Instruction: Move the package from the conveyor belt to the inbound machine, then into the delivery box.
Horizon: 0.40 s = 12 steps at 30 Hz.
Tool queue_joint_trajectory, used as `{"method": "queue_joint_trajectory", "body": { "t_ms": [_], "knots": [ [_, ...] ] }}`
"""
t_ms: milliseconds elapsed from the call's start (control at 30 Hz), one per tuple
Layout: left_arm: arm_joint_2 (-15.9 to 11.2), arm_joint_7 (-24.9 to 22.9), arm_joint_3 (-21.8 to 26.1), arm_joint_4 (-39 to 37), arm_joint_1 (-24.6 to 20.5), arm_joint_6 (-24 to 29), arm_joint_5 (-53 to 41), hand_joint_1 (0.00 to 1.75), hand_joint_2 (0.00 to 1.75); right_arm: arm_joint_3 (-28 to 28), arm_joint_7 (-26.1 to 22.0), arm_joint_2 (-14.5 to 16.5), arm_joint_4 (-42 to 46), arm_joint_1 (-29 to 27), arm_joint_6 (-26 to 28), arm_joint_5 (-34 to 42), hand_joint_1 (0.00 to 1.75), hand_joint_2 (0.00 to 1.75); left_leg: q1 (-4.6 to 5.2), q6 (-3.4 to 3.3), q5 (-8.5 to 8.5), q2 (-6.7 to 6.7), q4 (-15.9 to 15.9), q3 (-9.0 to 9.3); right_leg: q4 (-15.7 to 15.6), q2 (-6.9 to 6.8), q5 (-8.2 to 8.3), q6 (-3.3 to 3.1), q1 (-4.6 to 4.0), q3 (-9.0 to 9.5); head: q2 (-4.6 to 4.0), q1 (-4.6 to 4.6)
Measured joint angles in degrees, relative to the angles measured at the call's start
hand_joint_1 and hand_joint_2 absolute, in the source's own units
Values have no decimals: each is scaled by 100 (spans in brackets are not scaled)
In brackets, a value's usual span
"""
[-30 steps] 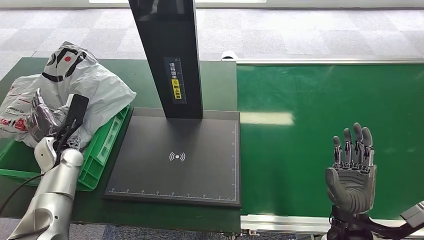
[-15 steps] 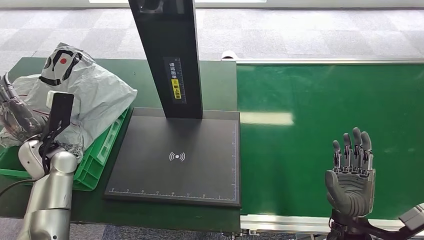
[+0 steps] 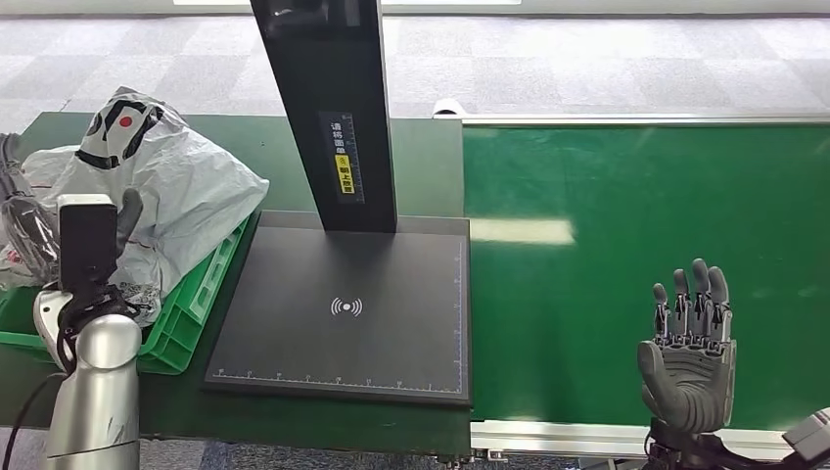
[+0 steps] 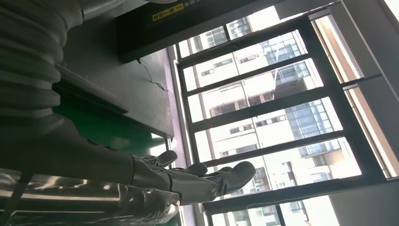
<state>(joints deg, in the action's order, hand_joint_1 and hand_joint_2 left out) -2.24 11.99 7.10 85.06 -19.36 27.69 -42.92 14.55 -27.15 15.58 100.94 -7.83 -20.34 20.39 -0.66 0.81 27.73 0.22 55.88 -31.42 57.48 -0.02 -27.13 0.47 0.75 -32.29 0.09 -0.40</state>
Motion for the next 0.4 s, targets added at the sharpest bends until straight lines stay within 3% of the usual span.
{"method": "queue_joint_trajectory", "body": {
  "t_ms": [100, 233, 400],
  "knots": [
    [38, 389, -251, 724, 350, -876, 942, 0, 175, 70, 49, 7, -1, 18, -77, 1, 0, 175, 0, 0, 1, 2, 0, 0, -1, 1, 0, 0, 0, 0, 0, -1],
    [172, 919, -719, 1416, 903, -2498, 2920, 0, 175, 115, 350, 7, -47, 141, -131, -59, 0, 175, 2, -2, 4, 2, -1, 1, -2, 1, -1, 1, 3, 2, 0, 0],
    [691, 1112, -1238, 612, 1394, -3726, 5443, 0, 175, -316, 852, 6, -359, 240, 145, -851, 0, 175, 4, -6, 10, 2, -1, 5, -4, 0, -1, 1, 5, 6, 0, 0]
  ]
}}
